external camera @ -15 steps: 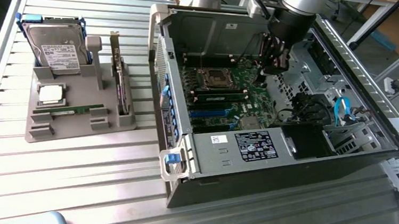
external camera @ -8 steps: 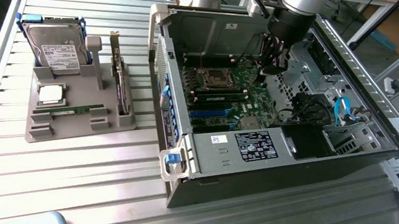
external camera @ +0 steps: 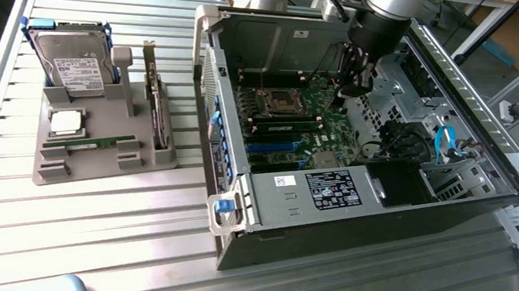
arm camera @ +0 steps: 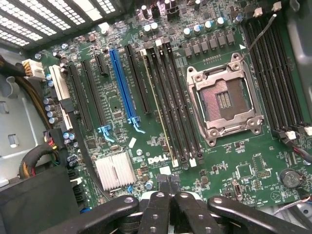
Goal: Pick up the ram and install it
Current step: 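Press down the ram until it locks into place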
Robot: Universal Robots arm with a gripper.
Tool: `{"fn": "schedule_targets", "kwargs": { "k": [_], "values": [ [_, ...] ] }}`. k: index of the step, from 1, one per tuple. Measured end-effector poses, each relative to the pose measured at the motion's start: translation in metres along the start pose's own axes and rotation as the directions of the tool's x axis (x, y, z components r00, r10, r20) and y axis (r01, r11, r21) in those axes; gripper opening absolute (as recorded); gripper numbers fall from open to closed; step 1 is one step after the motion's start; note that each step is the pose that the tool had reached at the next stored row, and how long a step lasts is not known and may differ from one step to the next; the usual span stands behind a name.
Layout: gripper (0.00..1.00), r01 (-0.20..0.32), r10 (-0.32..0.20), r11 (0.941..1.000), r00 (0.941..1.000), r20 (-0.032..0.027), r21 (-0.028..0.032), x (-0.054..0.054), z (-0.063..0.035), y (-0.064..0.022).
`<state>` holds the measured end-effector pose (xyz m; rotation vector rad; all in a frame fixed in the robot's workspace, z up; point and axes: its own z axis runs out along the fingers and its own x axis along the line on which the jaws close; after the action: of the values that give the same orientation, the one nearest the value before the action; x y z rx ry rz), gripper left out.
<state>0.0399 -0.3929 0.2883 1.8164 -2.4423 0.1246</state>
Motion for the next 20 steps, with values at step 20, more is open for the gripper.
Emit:
{"fn": "schedule_targets", "kwargs": {
  "k": [20],
  "values": [
    [0.11,-0.078,0.078,0.9969,0.9969,-0.0011,-0.0098,0.0000,0.0000,0.0000]
  ]
}}
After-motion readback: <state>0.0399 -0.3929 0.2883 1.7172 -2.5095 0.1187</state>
